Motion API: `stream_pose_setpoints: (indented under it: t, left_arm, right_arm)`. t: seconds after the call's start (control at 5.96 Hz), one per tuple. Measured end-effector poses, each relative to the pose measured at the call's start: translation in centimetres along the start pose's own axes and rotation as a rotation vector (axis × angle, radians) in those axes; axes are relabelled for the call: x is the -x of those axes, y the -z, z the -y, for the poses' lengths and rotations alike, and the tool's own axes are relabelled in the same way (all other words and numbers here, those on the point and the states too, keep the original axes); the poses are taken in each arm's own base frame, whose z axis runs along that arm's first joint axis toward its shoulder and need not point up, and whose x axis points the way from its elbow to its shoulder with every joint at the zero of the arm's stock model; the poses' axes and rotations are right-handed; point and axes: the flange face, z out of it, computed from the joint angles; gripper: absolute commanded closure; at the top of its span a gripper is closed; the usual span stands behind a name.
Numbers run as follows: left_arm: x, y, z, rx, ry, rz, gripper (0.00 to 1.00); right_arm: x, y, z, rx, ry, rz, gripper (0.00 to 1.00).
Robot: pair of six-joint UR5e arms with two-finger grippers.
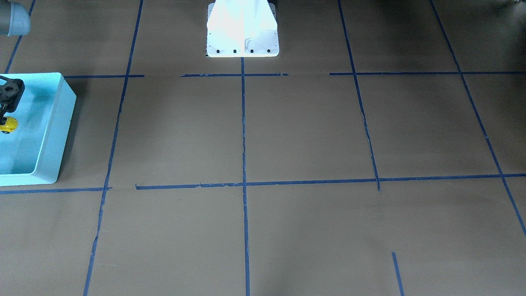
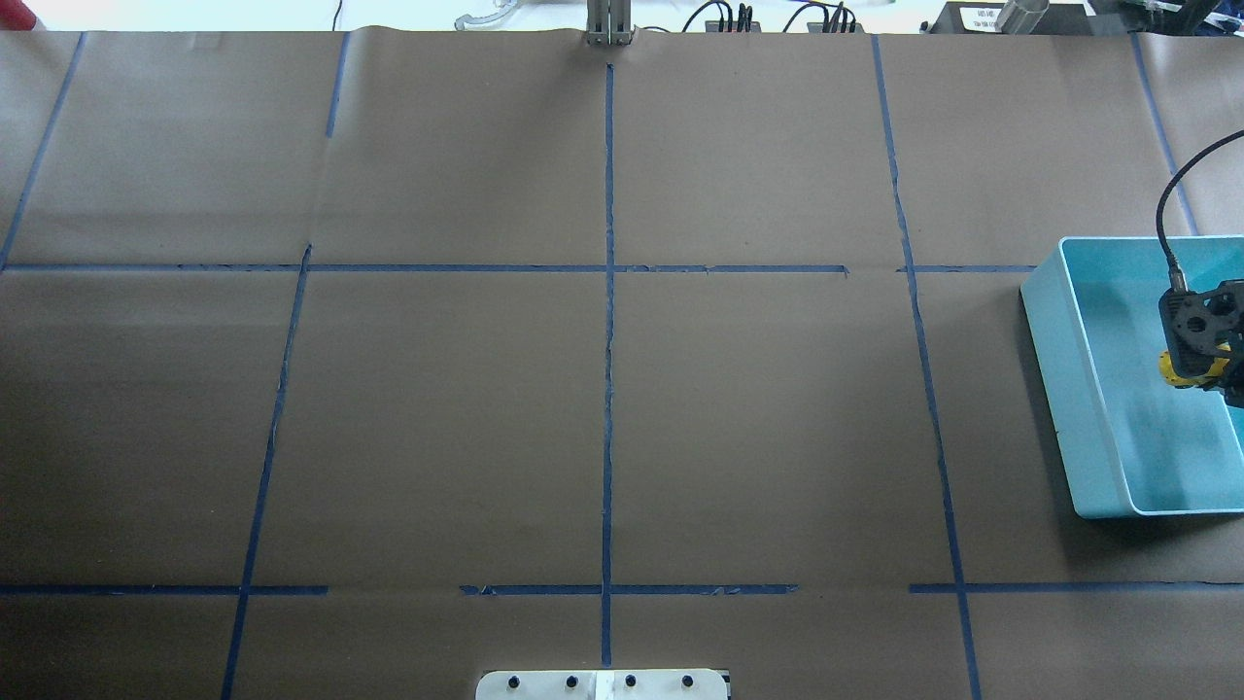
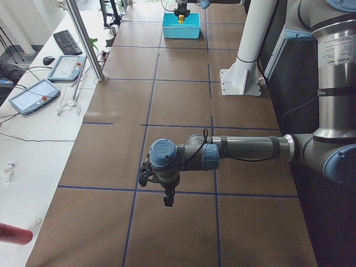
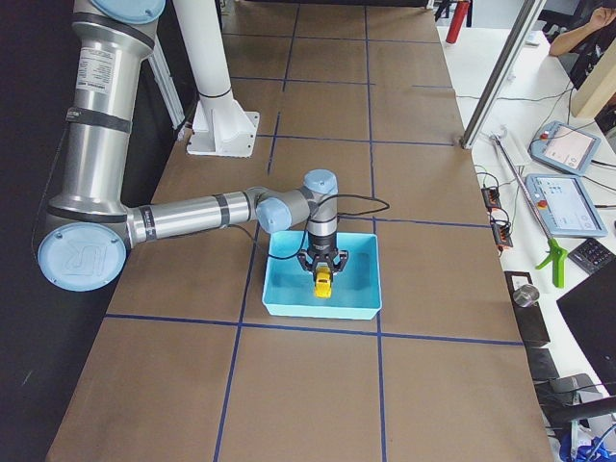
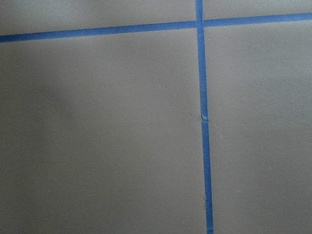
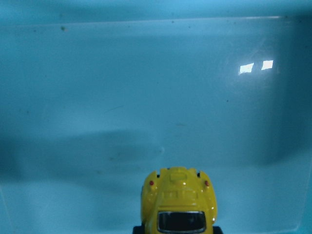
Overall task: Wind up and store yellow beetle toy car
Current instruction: 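Lift the car with the right gripper and carry it over the bin, then lower the car into the blue bin and open the right gripper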
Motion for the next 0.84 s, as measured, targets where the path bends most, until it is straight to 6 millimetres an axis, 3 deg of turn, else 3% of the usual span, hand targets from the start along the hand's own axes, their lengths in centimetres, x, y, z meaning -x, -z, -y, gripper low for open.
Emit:
stream_pose_setpoints:
  t: [0.5, 0.84]
  left_arm:
    - [0.0, 0.0, 0.1, -0.001, -0.003, 0.000, 0.00]
    - [-0.1, 0.1, 0.1, -0.004, -0.005, 0.001, 0.00]
  right_arm:
    - [-0.3, -2.4, 0.7, -0.070, -0.050, 0.034, 0.96]
    - [0.2, -3.4, 1.9, -0.073, -0.038, 0.057, 0.86]
